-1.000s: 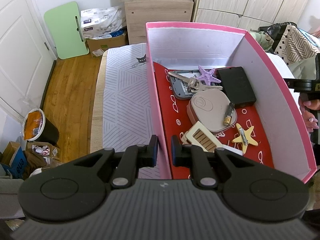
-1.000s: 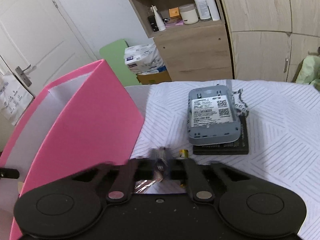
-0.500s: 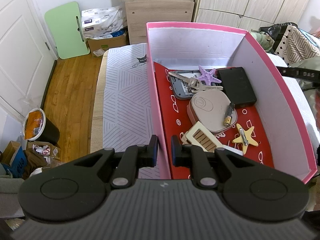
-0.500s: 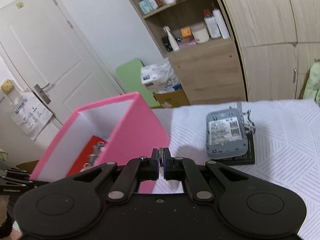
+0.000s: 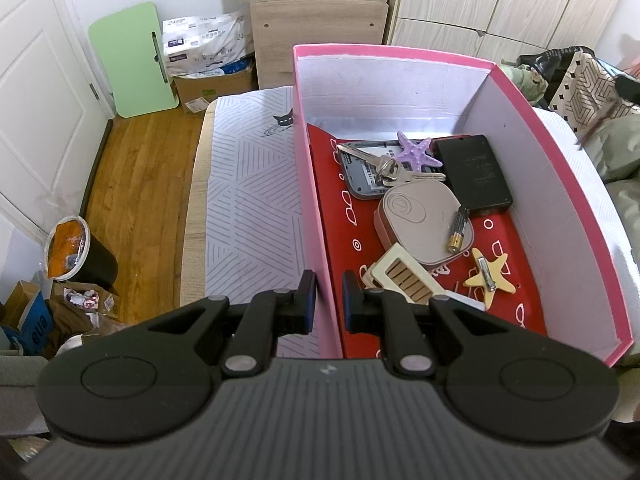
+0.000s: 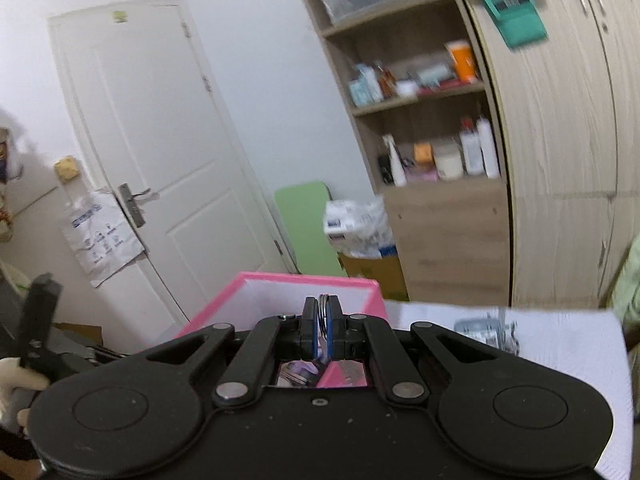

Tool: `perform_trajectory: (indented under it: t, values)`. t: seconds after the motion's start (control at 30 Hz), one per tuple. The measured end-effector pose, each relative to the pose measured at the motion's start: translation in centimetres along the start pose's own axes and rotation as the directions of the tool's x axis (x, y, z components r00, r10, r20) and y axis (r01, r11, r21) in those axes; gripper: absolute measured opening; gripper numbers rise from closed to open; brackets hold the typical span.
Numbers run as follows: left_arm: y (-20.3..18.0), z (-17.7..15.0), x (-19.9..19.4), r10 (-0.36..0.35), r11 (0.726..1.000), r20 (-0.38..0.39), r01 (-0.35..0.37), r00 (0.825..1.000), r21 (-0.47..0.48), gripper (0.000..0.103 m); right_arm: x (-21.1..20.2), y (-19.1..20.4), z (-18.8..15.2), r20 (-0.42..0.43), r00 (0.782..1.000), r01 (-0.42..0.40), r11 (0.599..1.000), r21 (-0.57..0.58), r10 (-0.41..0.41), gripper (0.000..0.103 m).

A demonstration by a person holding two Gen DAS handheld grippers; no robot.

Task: Organize rigid objects
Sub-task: 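Carry the small key into the pink box and release it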

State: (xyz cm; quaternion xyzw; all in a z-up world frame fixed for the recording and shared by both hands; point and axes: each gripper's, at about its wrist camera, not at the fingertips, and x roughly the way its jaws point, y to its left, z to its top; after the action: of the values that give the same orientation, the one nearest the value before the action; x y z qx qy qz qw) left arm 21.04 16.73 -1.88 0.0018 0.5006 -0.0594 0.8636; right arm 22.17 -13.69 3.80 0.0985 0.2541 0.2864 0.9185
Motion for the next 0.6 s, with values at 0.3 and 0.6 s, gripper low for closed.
perform_trajectory:
  t: [0.3,0.6]
  values:
    - [0.0,0.1,0.0,0.000,1.000,-0.001,0.000,1.000,0.002,0.012,-1.8,2.9,-0.2,-0.030,0.990,-0.138,0.989,-0.044,0.137,0.007]
    - [0.1,0.1,0.0,-0.002,1.000,0.002,0.002,1.000,-0.002,0.012,0.7,3.8,-3.1,-0.194,0.958,-0.223,0.973,-0.052,0.209,0.007]
